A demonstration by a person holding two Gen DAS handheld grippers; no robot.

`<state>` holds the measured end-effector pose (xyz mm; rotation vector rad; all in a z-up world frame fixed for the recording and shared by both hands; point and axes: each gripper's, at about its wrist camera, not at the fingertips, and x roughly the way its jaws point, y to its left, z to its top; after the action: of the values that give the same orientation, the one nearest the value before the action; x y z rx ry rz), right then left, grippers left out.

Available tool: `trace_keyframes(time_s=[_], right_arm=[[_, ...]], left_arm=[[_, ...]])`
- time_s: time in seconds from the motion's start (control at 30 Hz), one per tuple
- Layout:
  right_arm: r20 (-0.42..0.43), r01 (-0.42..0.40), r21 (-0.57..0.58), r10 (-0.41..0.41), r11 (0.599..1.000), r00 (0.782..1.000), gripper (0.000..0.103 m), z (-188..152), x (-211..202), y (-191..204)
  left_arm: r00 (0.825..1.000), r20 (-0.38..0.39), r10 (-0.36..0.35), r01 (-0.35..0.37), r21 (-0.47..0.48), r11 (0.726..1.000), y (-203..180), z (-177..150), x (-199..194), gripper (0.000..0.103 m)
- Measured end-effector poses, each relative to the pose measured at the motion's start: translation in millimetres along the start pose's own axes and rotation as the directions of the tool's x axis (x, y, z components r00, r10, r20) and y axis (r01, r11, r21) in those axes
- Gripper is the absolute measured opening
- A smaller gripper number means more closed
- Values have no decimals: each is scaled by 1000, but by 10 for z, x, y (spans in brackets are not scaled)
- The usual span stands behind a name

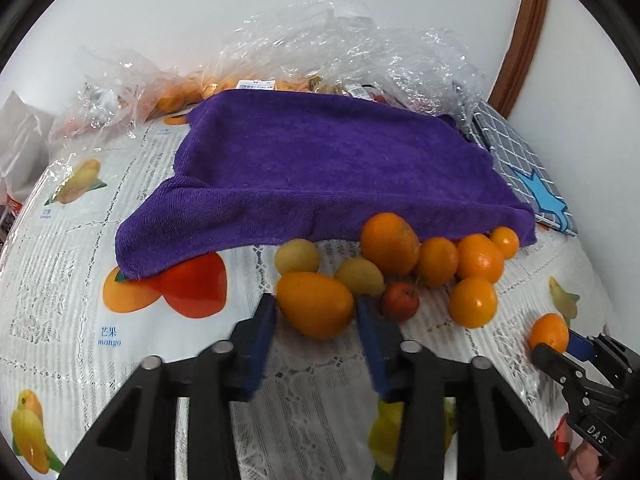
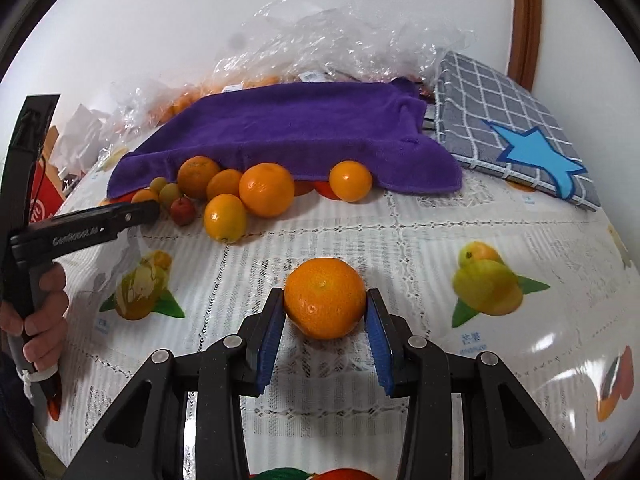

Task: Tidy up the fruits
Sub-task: 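Carry the orange onto the towel with the right tool while the left carries the kumquat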

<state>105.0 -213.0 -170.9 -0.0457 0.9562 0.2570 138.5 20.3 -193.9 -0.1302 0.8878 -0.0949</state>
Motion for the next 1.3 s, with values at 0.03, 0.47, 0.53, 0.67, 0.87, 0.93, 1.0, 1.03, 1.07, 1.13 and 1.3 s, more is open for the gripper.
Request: trace_keyframes(time_s=[0.03, 0.47, 0.53, 0.67, 0.87, 0.93, 1.0, 1.03, 1.07, 1.13, 1.3], right_arm=[[-5, -3, 0, 3, 1000, 1000, 40, 16, 16, -1], [37, -41, -52, 43, 998, 998, 40, 342, -28, 210], [44, -42, -55, 44, 998, 998, 40, 403, -40, 225], [67, -42, -46, 45, 998, 997, 40, 547, -80, 197], [106, -27, -3, 27, 1000, 994, 40, 819, -140, 34], [125, -15, 1, 14, 1000, 992, 40, 923, -157, -13], [145, 4, 2, -4, 1000, 989, 40, 1043, -166, -42], [153, 12, 2, -12, 1000, 988, 40, 1105, -162, -57], [162, 15, 2, -15, 1000, 987, 40, 1163, -161, -65], [177, 18, 4, -18, 1000, 984, 40, 1290, -136, -100], [203, 16, 10, -18, 1000, 979, 40, 1581, -24, -169]], left_arm=[[1000, 1, -4, 4, 3, 1000, 5, 0, 0, 38], [1000, 13, -6, 6, -66, 998, 162, 24, -312, 37], [1000, 29, 3, -1, -66, 998, 191, 82, -401, 37], [998, 63, 21, -16, -64, 998, 225, 267, -533, 37], [994, 102, 25, -17, -78, 997, 257, 634, -592, 37], [993, 113, 36, -28, -76, 997, 265, 777, -574, 37], [992, 123, 41, -32, -75, 997, 259, 895, -553, 37], [991, 128, 41, -32, -73, 997, 251, 950, -542, 37], [990, 133, 44, -35, -69, 997, 243, 1005, -529, 37], [988, 144, 53, -44, -65, 997, 229, 1124, -496, 37], [986, 157, 61, -51, -62, 997, 214, 1397, -352, 37]])
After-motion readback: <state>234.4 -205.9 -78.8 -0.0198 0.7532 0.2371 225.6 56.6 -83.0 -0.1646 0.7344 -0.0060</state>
